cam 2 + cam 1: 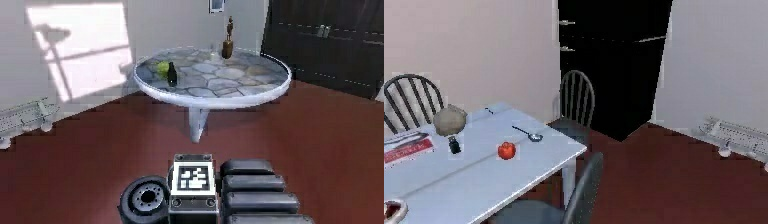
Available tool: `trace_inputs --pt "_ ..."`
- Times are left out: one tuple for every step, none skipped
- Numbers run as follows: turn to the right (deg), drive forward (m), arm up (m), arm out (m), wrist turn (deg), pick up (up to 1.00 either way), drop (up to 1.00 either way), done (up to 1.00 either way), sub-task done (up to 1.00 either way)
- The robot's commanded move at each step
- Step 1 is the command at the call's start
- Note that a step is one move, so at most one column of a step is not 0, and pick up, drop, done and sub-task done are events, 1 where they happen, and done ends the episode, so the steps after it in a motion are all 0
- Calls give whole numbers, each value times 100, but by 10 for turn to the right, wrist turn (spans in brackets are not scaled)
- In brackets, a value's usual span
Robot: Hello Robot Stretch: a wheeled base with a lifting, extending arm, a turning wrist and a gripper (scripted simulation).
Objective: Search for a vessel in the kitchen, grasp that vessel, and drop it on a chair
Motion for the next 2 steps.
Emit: trace_inputs --pt "450 0 0 0 0 0 0 0 0" --pt "300 0 0 0 0 0 0 0 0"
